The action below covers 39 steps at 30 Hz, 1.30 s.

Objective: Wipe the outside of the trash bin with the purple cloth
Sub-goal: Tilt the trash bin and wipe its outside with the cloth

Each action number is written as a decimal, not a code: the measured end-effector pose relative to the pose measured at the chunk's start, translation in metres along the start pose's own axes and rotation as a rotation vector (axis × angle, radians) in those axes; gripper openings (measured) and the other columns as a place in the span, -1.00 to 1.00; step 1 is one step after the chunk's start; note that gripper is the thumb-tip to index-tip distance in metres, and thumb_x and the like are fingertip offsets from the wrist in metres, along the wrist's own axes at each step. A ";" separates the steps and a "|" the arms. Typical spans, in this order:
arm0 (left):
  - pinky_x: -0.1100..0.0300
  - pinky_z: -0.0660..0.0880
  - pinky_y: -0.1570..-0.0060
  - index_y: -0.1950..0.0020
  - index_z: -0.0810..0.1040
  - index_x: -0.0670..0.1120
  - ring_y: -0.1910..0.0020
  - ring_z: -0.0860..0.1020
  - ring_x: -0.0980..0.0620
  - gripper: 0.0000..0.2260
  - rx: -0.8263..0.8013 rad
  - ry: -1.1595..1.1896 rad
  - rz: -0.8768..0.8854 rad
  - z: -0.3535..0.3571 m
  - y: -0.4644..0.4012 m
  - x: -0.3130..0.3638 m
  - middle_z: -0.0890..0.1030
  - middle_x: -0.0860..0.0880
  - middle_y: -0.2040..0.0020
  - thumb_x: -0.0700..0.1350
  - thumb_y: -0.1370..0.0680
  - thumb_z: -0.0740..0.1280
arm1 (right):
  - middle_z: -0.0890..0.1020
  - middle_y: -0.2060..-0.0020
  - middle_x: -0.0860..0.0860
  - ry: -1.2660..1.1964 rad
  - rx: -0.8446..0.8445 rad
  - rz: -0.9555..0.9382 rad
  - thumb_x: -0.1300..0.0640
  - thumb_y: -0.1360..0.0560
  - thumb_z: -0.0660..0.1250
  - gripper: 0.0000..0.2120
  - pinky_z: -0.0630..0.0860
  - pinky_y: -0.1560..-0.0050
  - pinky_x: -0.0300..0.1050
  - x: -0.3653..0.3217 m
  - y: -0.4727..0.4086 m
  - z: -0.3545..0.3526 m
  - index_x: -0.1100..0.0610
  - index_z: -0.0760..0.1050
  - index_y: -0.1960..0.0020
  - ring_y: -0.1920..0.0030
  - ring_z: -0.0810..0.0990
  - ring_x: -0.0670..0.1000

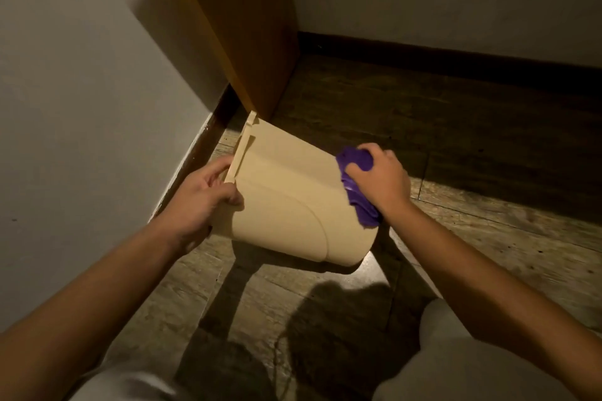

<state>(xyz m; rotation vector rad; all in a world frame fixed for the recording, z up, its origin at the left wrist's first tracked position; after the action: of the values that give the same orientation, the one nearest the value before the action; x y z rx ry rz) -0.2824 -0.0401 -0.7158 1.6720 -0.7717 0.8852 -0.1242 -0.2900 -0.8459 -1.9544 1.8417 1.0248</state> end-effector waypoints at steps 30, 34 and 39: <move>-0.21 0.50 0.03 -0.10 0.57 0.40 -0.15 0.44 -0.19 -0.49 0.239 0.039 -0.030 0.009 -0.017 -0.001 0.50 0.02 -0.22 -0.12 -0.28 0.35 | 0.56 -0.22 0.10 0.007 0.230 0.119 -0.15 -0.45 0.46 -0.42 0.47 0.03 -0.05 0.069 -0.009 -0.041 -0.04 0.45 -0.41 -0.13 0.58 0.15; -0.17 0.47 0.01 -0.23 0.59 0.22 -0.19 0.44 -0.19 -0.46 0.259 0.070 -0.011 0.007 -0.022 -0.001 0.53 0.01 -0.22 -0.15 -0.28 0.36 | 0.52 -0.26 0.03 -0.158 0.383 -0.102 -0.16 -0.44 0.45 -0.43 0.39 0.04 -0.18 0.004 -0.010 -0.072 -0.08 0.44 -0.41 -0.10 0.46 -0.04; -0.21 0.49 -0.08 -0.24 0.59 0.21 -0.20 0.47 -0.17 -0.47 0.210 0.076 -0.010 0.022 -0.023 0.012 0.57 -0.01 -0.22 -0.17 -0.32 0.35 | 0.50 -0.31 0.01 -0.093 0.114 -0.563 -0.23 -0.47 0.39 -0.42 0.37 0.03 -0.27 -0.099 0.027 -0.061 -0.13 0.44 -0.45 -0.18 0.52 -0.01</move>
<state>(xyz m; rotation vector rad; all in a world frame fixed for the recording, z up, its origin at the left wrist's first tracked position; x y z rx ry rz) -0.2528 -0.0563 -0.7205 1.8121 -0.6355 1.0462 -0.1258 -0.2572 -0.7304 -2.1263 1.1594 0.7905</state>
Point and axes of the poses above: each hand's wrist, its own y-axis away from the middle knuckle, its own z-axis out of the palm, x = y × z, the point moved 3 cm from there along -y, towards the middle knuckle
